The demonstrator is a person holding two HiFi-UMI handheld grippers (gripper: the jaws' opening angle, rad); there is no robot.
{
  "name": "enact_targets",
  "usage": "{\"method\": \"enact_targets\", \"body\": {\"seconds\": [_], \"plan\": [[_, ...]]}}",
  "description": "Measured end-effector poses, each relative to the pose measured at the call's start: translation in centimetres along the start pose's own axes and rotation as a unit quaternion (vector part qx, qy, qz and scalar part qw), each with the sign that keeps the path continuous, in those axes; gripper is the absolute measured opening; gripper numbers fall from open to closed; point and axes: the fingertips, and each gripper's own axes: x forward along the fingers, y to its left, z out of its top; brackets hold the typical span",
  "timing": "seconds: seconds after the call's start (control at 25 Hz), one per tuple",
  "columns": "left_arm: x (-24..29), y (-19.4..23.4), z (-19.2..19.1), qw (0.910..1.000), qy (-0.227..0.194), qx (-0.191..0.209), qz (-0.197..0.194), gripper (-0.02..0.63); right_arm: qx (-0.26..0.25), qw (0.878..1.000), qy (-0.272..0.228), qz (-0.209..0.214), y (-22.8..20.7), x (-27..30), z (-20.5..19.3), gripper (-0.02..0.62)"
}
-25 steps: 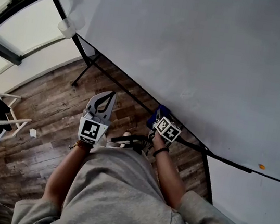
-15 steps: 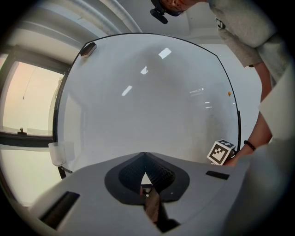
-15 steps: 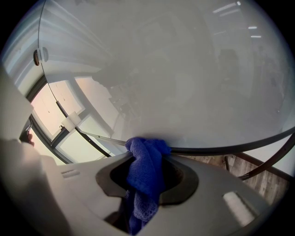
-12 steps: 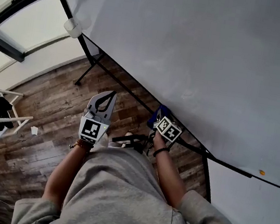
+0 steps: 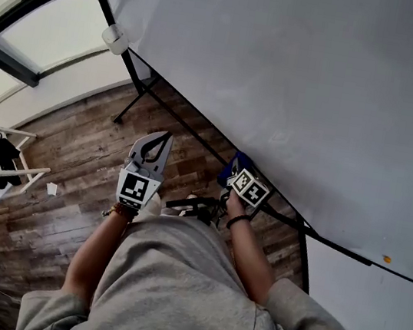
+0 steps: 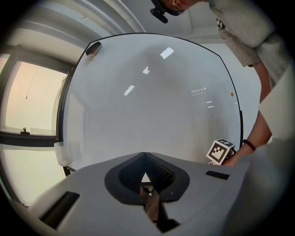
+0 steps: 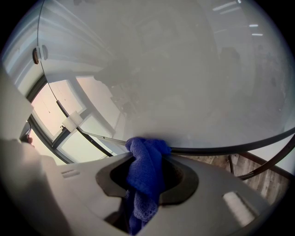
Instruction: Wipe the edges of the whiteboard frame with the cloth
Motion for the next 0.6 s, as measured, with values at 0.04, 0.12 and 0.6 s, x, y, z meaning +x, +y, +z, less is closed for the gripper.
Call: {"method": "enact_targets", "body": {"seconds": [0.04, 0.12, 0.6], "plan": [[-0.1, 0.1, 0.0, 1.0, -0.001, -0.001, 0.001, 0.009, 0.001, 1.0, 0.0, 0.0, 0.1, 0.0, 0.0, 0.137], [-0.1, 0.3, 0.1, 1.0, -0.002, -0.002, 0.003, 0.009, 0.003, 1.0, -0.002, -0.001, 0.2, 0.0, 0.2, 0.137], [-0.3, 2.4, 0.2, 1.0, 0.001, 0.004, 0.004, 0.008, 0.005, 1.0, -0.003, 0.002, 2.4, 1.1, 0.2, 0.137]]}}
